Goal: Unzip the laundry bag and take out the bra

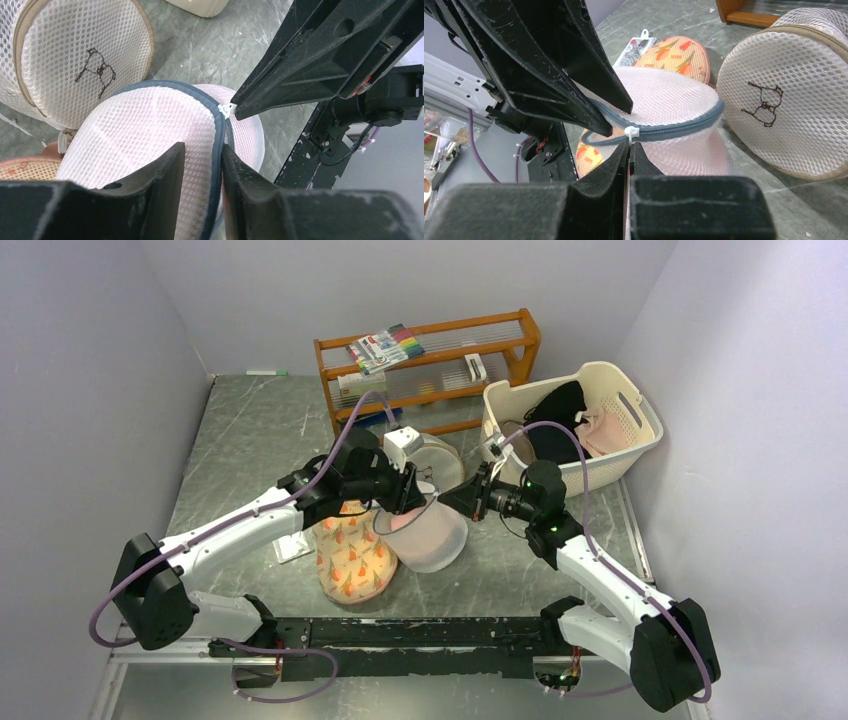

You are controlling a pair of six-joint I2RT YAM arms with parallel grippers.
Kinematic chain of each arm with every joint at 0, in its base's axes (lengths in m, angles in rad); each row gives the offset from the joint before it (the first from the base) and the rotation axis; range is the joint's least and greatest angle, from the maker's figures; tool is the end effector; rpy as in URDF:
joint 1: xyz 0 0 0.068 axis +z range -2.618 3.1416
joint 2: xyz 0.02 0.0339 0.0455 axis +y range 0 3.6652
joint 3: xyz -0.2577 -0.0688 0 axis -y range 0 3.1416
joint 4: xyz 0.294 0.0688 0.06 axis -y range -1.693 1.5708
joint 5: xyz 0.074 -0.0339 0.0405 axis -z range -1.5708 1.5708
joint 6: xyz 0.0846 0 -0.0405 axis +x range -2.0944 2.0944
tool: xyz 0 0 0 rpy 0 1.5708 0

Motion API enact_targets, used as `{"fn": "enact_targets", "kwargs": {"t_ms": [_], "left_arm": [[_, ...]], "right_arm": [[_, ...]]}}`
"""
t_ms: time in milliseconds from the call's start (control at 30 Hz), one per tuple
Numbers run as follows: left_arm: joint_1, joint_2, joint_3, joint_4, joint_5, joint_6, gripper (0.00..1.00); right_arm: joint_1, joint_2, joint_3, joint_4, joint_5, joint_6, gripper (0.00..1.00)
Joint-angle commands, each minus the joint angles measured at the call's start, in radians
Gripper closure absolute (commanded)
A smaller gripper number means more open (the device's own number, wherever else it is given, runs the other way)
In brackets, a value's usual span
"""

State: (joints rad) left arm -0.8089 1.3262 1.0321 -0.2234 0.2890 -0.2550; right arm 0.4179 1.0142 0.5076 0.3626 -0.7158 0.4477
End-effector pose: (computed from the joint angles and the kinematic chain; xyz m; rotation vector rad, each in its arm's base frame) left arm 0.2526 -0.2996 0.2590 0.7804 2.0649 -0.9245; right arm 0.2575 0.1751 0.2223 -0.5418 1.7631 1.2328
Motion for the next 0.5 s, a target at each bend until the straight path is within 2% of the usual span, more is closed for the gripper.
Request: {"fn": "enact_targets", "kwargs": {"t_ms": [0, 133, 333, 467], "left_arm": [[-0.01, 0.0, 0.041, 0.007, 0.027, 0.012, 0.63], [-0.01, -0.015, 0.046, 0.002, 0.035, 0.036, 0.78], [-0.01, -0.05, 0.046, -0.009, 0.047, 0.071, 0.91], [-0.012, -0.082, 0.043, -0.02, 0.083, 0.123, 0.93]], "right_arm": [[-0.004, -0.012, -0.004, 0.044, -0.025, -0.005, 1.0], [-0.006, -0.005, 0.004, 0.002, 0.03, -0.019, 1.0], [-0.008, 0.048, 0.023, -0.061, 0.118, -0.026, 1.0], [-0.011, 0.075, 0.03, -0.063, 0.119, -0.026, 1.0]]}}
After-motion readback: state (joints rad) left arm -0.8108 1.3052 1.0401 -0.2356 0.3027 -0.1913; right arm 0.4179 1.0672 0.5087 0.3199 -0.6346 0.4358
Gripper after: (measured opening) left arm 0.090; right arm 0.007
